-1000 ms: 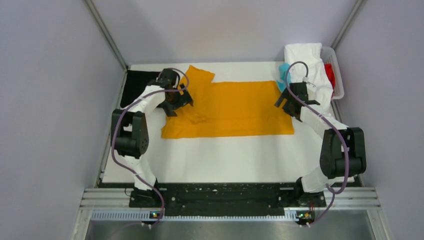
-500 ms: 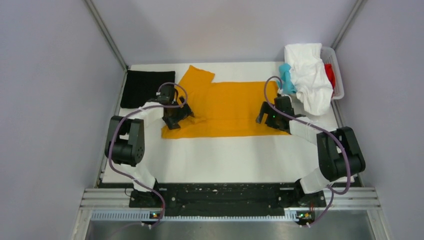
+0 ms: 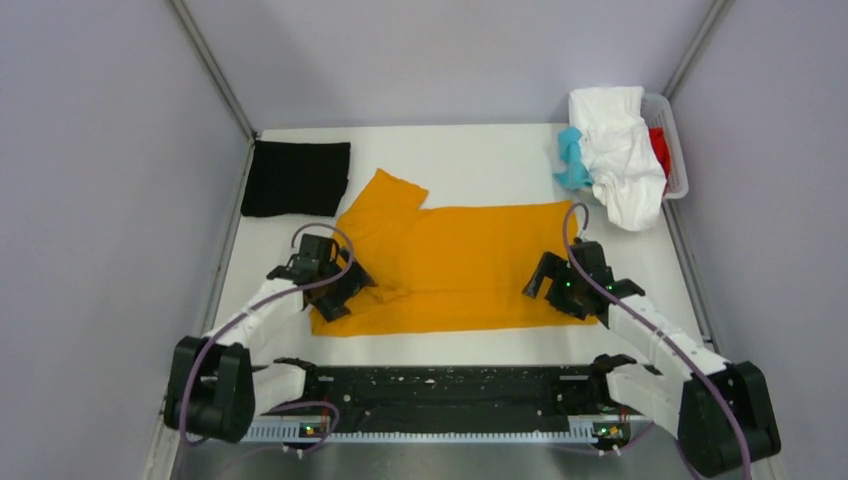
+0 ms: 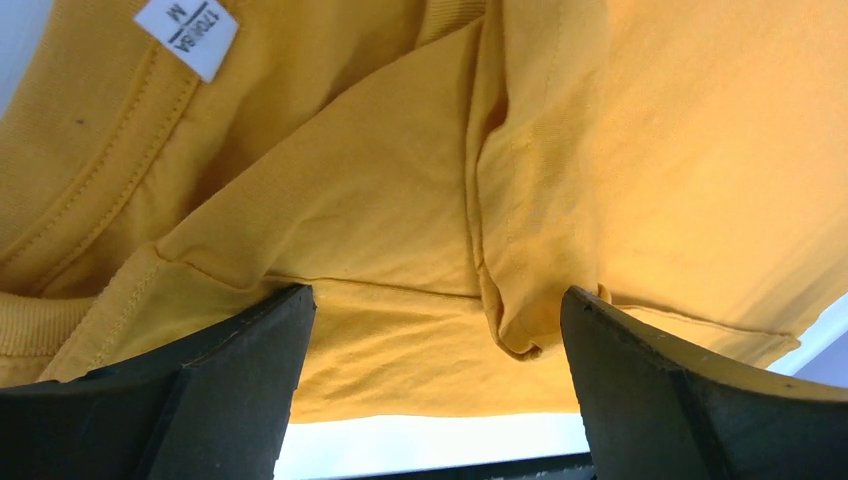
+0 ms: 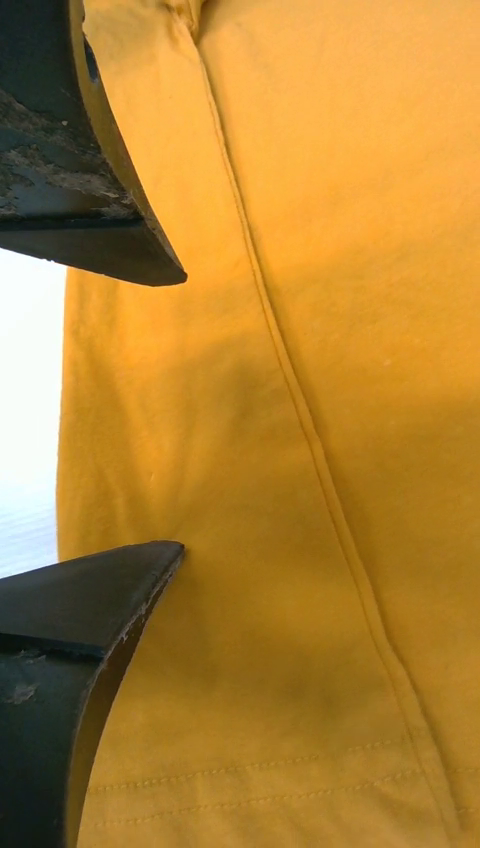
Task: Fold and stack the t-shirts
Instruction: Fold the flattened tshirt in 1/3 of the way
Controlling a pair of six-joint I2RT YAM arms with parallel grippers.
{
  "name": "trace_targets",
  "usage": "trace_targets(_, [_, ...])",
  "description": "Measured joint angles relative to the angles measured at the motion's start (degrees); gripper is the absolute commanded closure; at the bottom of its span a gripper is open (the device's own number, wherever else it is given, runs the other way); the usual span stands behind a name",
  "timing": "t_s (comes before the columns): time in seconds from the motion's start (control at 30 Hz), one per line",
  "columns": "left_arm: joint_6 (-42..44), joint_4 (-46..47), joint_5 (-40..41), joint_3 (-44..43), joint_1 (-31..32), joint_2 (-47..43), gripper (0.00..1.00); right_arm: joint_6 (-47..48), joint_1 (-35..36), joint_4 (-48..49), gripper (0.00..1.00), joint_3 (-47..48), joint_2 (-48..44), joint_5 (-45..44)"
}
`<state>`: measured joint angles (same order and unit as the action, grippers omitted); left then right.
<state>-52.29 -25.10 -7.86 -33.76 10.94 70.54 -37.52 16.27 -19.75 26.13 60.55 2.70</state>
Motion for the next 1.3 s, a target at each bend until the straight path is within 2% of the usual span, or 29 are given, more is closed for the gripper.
trace_targets(0.17, [-3.6, -6.8, 0.2, 6.0, 1.2, -11.6, 0.01, -4.5, 0.9, -10.8, 0.03, -3.0, -10.5, 2.0])
trace_targets(0.37, [-4.2, -16.4, 1.3, 6.6, 1.9, -22.0, 0.01, -5.6, 1.0, -18.1, 0.02, -2.5, -15.1, 2.3])
trace_targets(0.53, [-5.1, -14.6, -1.2, 6.1, 2.8, -24.4, 0.01, -4.2, 1.0, -17.6, 0.01, 1.0, -15.3, 1.7])
trace_targets(0.7, [-6.7, -7.1, -3.6, 7.6, 4.7, -21.6, 0.01, -3.5, 1.0, -14.3, 0.01, 1.3, -14.6, 2.1])
trace_targets(0.97, [-7.3, 3.9, -4.9, 7.5, 6.8, -8.7, 0.01, -2.3, 1.0, -12.4, 0.01, 2.0, -11.5, 1.8])
trace_targets(1.13, [-7.5, 8.0, -6.0, 6.1, 8.1, -4.8, 0.01, -1.7, 1.0, -11.6, 0.01, 2.2, -11.3, 0.9])
trace_targets(1.3, [-6.8, 8.4, -6.0, 3.1, 9.3, -0.8, 0.01, -1.5, 1.0, -11.4, 0.01, 2.2, -10.4, 0.2])
